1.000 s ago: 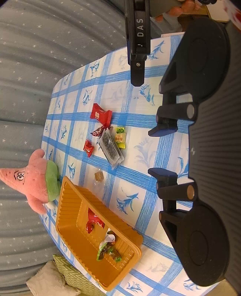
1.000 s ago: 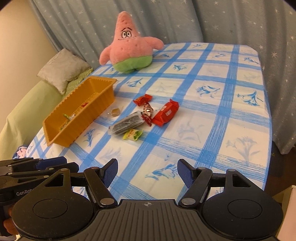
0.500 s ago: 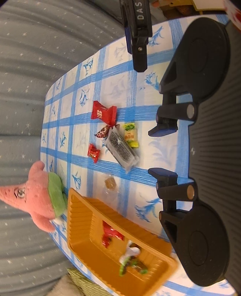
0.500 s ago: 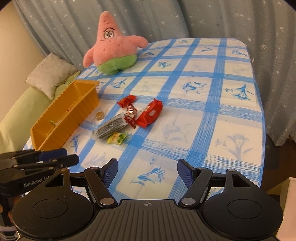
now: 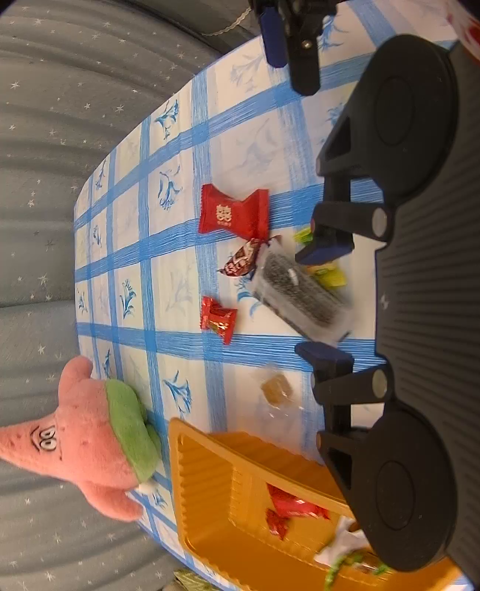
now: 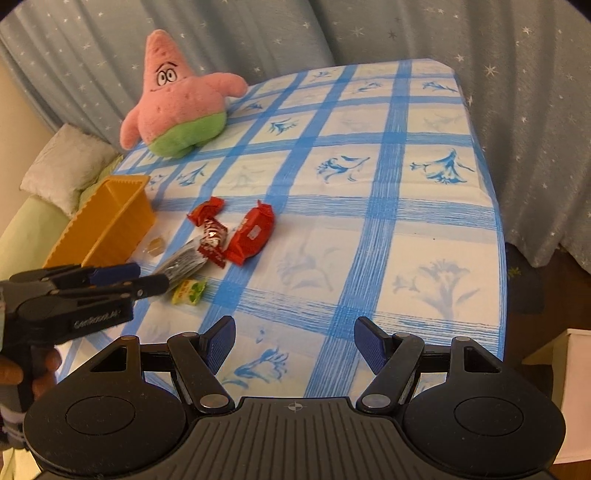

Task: Organize snacks
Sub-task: 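Grasp the clear dark-filled packet with the left gripper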

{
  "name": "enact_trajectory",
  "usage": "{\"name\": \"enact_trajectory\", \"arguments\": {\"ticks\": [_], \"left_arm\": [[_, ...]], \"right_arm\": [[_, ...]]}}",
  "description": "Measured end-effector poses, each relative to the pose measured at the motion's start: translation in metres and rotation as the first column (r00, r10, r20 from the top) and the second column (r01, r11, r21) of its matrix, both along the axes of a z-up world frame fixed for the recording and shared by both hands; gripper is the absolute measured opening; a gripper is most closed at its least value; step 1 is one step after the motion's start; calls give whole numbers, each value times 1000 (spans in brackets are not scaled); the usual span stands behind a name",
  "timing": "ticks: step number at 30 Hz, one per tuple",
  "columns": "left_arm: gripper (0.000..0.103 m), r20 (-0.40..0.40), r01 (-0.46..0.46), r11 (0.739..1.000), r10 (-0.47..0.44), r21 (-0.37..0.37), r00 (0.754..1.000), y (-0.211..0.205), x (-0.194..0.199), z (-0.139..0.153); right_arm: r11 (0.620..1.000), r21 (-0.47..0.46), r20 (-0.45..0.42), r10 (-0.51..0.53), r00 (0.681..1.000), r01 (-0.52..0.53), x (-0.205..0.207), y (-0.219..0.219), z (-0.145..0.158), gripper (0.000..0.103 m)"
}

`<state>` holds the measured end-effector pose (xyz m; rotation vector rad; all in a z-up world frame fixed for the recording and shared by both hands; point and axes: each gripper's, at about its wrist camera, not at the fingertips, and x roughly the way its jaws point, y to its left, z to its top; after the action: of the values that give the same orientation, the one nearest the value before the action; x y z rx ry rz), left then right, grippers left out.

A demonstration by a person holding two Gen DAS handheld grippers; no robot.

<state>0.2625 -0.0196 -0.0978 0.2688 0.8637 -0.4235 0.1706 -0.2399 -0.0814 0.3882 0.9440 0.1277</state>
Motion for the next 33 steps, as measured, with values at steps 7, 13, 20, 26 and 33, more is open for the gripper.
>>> {"name": "enact_trajectory", "arguments": {"ticks": [7, 13, 20, 26, 33], "left_arm": [[59, -62, 39, 999, -39, -8, 997, -6, 25, -11], [45, -85, 45, 999, -47, -18, 995, -4, 34, -16], [34, -104, -51, 998, 47, -31, 993, 19, 21, -13], [34, -140, -116, 992, 108, -52, 984, 37, 2, -10], [41, -142, -89, 996, 87, -9, 986, 33, 7, -19]], "right_arm": [[1000, -2, -18, -27, 999, 27, 8, -5, -4, 71], [999, -5, -28, -42, 999, 41, 12, -9, -7, 71], [999, 1, -29, -34, 999, 34, 17, -6, -8, 71], [1000, 9, -34, -8, 999, 8, 22, 1, -11, 71], [999, 15, -28, 35, 999, -34, 27, 11, -11, 71]]}}
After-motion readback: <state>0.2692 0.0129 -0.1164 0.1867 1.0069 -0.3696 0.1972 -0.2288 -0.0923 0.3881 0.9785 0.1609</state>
